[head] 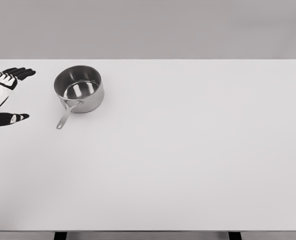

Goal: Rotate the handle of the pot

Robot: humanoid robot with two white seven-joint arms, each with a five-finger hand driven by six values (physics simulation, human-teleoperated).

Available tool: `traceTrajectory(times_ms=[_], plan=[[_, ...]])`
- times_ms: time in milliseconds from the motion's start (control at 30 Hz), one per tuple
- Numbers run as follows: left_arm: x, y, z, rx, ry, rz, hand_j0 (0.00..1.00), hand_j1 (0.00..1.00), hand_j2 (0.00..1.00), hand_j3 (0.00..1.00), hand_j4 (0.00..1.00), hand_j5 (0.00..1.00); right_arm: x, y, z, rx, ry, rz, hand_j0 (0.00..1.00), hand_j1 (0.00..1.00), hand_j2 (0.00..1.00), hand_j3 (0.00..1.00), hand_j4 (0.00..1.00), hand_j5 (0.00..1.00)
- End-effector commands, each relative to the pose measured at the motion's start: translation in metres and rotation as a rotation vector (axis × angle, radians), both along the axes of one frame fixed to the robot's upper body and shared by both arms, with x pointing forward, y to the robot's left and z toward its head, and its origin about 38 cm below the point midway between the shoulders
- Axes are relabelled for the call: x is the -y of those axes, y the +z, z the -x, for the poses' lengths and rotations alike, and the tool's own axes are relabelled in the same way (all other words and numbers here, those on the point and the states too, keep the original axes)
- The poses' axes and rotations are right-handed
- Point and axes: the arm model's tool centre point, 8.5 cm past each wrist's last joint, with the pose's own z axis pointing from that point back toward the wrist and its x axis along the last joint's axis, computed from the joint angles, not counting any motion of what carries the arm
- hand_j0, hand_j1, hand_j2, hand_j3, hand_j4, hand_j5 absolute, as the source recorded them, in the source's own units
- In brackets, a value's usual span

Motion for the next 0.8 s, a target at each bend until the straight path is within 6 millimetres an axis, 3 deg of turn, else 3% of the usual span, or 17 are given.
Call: traceTrajectory(times_ms=[0,167,300,433,533,633,767], plan=[[-0.002,0.000,0.000,0.000,0.004,0.008,1.00,1.00,1.00,1.00,1.00,1.00,0.000,0.000,0.000,0.000,-0.001,0.000,1.00,1.00,1.00,1.00,1.00,1.00],[-0.002,-0.001,0.002,-0.011,-0.002,-0.015,1.00,1.00,1.00,1.00,1.00,1.00,0.000,0.000,0.000,0.001,0.001,0.000,1.00,1.00,1.00,1.00,1.00,1.00],[0.011,0.015,0.003,0.037,-0.040,-0.015,1.00,1.00,1.00,1.00,1.00,1.00,0.000,0.000,0.000,0.001,-0.001,0.000,1.00,1.00,1.00,1.00,1.00,1.00],[0.054,0.034,0.013,0.075,-0.197,-0.039,1.00,1.00,1.00,1.00,1.00,1.00,0.000,0.000,0.000,-0.001,0.001,0.000,1.00,1.00,1.00,1.00,1.00,1.00],[0.074,0.035,0.023,-0.089,-0.401,0.046,1.00,1.00,1.00,1.00,1.00,1.00,0.000,0.000,0.000,-0.001,0.001,0.000,1.00,1.00,1.00,1.00,1.00,1.00],[0.077,0.039,0.026,-0.224,-0.518,0.116,1.00,1.00,1.00,1.00,1.00,1.00,0.000,0.000,0.000,-0.002,-0.001,-0.001,1.00,1.00,1.00,1.00,1.00,1.00],[0.070,0.068,0.028,-0.273,-0.639,0.324,1.00,1.00,1.00,1.00,1.00,1.00,0.000,0.000,0.000,0.001,0.001,0.000,1.00,1.00,1.00,1.00,1.00,1.00]])
